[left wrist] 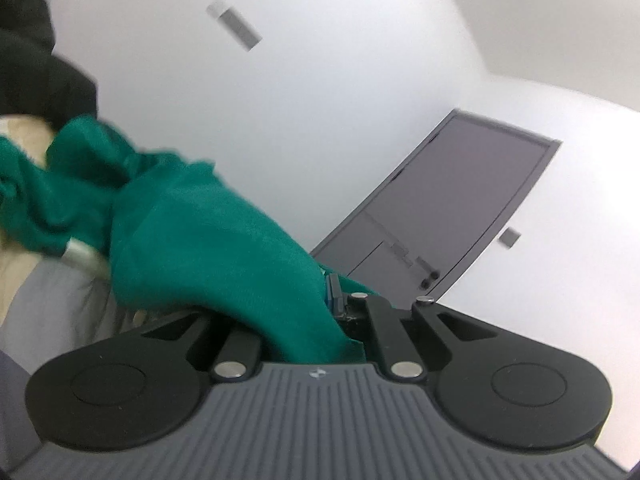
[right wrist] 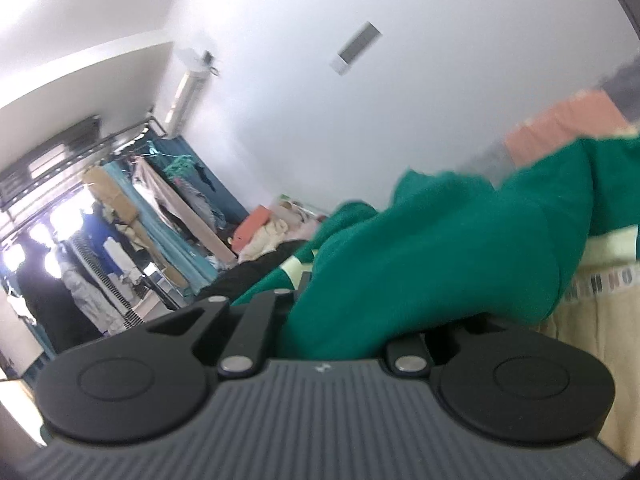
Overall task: Fold large clothes
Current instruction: 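Raise both grippers high, shaking the hoodie out above the bed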
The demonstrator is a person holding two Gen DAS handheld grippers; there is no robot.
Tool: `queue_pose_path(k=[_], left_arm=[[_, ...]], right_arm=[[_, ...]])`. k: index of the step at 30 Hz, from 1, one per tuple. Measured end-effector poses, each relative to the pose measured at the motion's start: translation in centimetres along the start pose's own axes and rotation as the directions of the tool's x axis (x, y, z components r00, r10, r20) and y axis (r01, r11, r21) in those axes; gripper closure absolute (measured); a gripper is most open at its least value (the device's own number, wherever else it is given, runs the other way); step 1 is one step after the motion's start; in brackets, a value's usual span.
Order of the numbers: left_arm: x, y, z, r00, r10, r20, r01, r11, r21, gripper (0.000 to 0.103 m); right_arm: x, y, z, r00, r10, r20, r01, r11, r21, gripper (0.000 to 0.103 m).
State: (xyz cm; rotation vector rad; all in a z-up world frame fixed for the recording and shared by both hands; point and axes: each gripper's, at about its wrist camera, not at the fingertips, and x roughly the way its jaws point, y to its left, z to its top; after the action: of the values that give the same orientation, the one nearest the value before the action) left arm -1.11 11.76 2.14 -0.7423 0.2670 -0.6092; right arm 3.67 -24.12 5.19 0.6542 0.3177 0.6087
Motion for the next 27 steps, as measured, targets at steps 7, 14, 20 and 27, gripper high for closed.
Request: queue_pose_path(k=[7,14,20,27], left_arm=[[-3.9,-5.6,2.8,0.989,-0.073,0.130,0.063,0.995,0.083,0.095],[-6.5,-13.2,9.3,0.973,-0.106,0.205,0.063,0.977,0.206,0.095],[-9.0,-20.8,17.8,0.938,-0.216,0.270,0.130,0.944,0.304,0.095],[-11.1,-29.7,26.8,0.925,-0.259,0.279,0.137,0.910,0.391,0.095]], right_arm=[[-2.6,4.6,3.8,0.994,0.082,0.065,-0.076,0.994,-0.084,0.086],[-3.3,11.7,11.4,0.989,0.123,0.080,-0.104,0.972,-0.211,0.086],[-4.6,18.3,18.5,0.968,0.221,0.121,-0.177,0.938,-0.299,0.086],[-5.4,26.2,26.1,0.950,0.283,0.131,-0.217,0.901,-0.376,0.085]])
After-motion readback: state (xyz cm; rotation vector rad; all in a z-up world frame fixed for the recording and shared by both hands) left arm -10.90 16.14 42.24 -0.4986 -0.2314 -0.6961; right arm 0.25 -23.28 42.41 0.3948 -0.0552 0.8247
